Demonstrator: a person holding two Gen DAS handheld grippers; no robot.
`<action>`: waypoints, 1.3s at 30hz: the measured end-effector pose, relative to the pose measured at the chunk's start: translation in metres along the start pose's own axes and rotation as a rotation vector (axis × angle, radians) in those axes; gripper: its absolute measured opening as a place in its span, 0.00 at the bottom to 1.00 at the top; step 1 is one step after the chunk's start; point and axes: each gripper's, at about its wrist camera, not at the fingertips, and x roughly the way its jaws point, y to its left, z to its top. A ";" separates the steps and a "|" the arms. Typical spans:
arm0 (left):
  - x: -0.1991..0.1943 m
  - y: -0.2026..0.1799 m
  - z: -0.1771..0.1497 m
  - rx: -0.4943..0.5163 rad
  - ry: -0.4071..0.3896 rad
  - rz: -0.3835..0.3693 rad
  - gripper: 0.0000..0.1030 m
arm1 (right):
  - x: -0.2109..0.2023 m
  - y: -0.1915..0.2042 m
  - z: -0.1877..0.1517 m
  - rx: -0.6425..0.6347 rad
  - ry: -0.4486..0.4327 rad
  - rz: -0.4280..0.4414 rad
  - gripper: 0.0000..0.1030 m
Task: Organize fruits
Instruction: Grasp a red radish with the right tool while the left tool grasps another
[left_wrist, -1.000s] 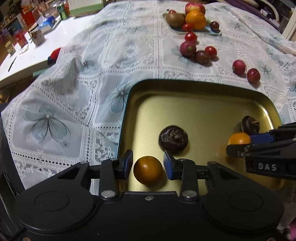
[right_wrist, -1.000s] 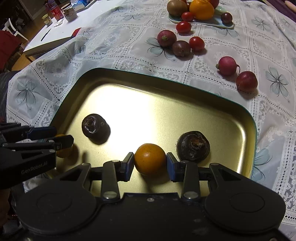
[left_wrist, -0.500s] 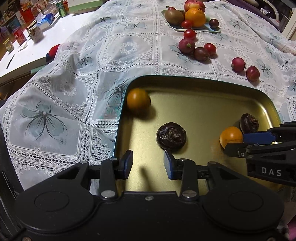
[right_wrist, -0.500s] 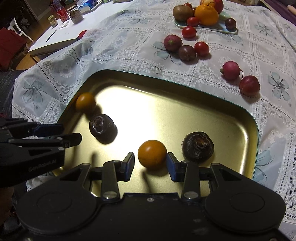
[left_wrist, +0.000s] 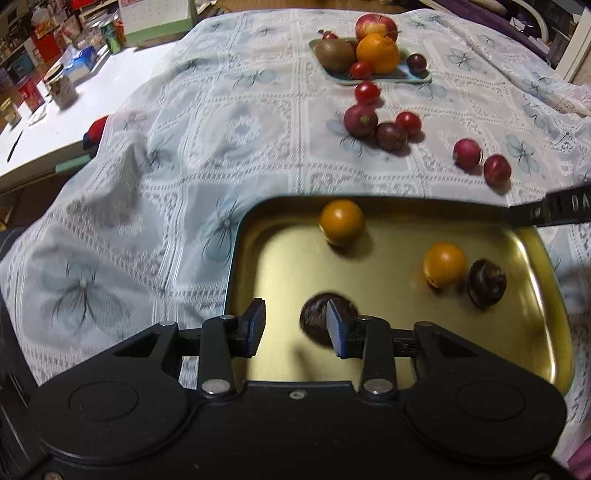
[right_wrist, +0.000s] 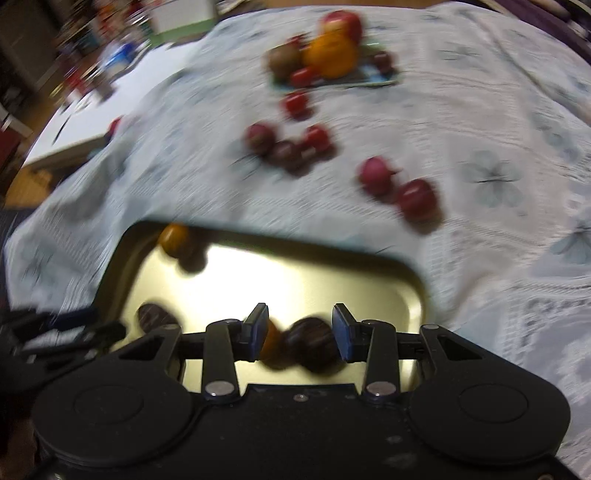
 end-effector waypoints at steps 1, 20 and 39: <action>0.000 -0.001 0.004 0.004 -0.006 0.002 0.44 | 0.000 -0.009 0.007 0.029 -0.006 -0.015 0.39; 0.044 -0.025 0.118 0.016 -0.047 -0.018 0.44 | 0.028 -0.043 0.086 0.082 -0.102 -0.103 0.39; 0.107 -0.050 0.171 -0.021 0.018 -0.070 0.44 | 0.081 -0.024 0.093 -0.104 -0.056 -0.152 0.41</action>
